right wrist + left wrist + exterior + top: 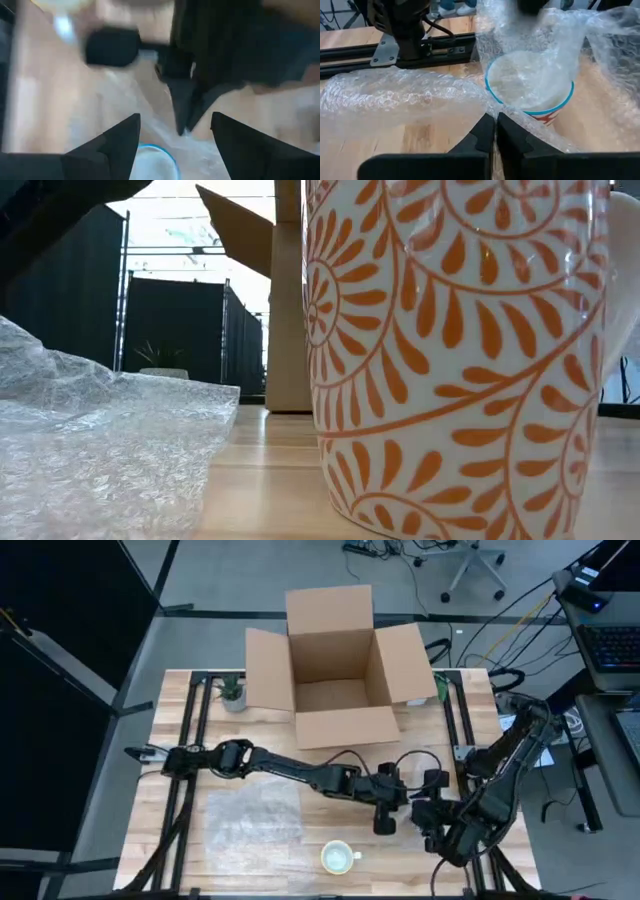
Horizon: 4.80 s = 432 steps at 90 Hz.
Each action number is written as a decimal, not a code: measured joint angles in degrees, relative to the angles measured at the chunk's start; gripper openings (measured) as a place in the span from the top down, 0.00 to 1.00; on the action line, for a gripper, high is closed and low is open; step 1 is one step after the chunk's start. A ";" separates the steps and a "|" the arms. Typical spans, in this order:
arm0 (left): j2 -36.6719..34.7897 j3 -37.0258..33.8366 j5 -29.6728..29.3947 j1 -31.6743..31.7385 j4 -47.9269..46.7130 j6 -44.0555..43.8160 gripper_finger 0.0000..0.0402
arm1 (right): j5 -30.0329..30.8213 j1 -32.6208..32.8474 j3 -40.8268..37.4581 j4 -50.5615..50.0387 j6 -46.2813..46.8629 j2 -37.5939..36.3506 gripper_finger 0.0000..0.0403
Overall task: Wrap mug
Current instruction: Wrap the red mug with bubble wrap
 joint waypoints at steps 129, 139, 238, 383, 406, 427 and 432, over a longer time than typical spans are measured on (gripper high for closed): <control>0.36 -0.02 10.49 -1.43 10.60 1.56 1.00 | -6.58 6.06 -26.56 20.92 18.10 4.73 0.43; 2.11 -0.01 11.00 -1.41 12.63 1.24 1.00 | -6.06 5.95 -26.63 20.74 18.19 4.77 0.43; 6.60 -0.13 8.59 0.38 13.18 -1.78 1.00 | 5.91 3.56 -7.31 -14.99 24.18 4.38 0.43; -1.89 -0.50 8.41 2.04 -0.56 -7.34 1.00 | 4.33 0.79 -22.00 -2.51 34.45 1.61 1.00; -7.07 -0.44 4.44 3.09 -11.39 -4.63 1.00 | 6.09 0.68 -21.87 -2.07 33.75 1.58 1.00; -9.40 -0.35 0.65 4.07 -18.28 -4.38 1.00 | 7.36 0.68 -21.86 -1.76 33.18 1.58 1.00; -9.39 -0.35 0.82 4.06 -17.67 -4.60 1.00 | 7.07 0.71 -21.91 -1.80 33.16 1.58 1.00</control>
